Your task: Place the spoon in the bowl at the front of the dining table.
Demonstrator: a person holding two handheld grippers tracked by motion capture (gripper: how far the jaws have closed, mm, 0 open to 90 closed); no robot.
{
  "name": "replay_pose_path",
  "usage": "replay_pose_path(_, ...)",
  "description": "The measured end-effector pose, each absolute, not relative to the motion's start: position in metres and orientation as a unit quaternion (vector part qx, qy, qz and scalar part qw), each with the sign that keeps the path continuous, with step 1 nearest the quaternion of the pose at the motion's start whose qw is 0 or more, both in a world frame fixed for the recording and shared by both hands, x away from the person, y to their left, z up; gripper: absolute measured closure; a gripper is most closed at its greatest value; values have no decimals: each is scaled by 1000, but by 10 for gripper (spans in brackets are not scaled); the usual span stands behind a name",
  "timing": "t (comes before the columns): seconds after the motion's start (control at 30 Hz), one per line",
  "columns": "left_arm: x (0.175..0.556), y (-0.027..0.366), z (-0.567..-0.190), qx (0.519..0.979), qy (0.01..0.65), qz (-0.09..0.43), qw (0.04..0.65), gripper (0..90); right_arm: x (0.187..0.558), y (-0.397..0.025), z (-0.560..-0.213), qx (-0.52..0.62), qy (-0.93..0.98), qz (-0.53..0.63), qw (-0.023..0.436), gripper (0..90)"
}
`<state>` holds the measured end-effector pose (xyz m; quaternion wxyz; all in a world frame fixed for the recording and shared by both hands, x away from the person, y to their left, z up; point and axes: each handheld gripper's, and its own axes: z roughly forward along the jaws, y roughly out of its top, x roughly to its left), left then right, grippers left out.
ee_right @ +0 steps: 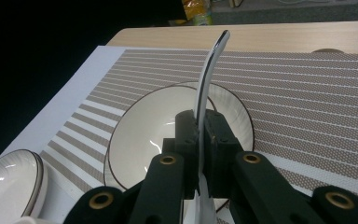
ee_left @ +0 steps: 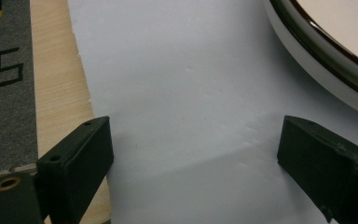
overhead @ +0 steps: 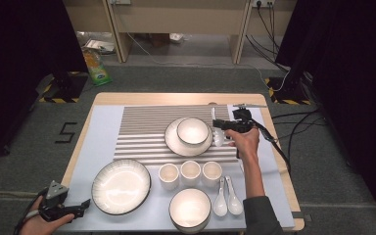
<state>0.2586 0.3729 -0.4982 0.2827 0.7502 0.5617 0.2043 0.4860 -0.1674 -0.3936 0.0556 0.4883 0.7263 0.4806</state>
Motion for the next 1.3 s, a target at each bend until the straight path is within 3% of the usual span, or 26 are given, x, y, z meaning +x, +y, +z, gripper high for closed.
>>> replay_pose_path(1.3, 258, 373, -499, 749, 560, 208, 287, 94, 522, -131, -409, 516, 702, 488, 61, 851)
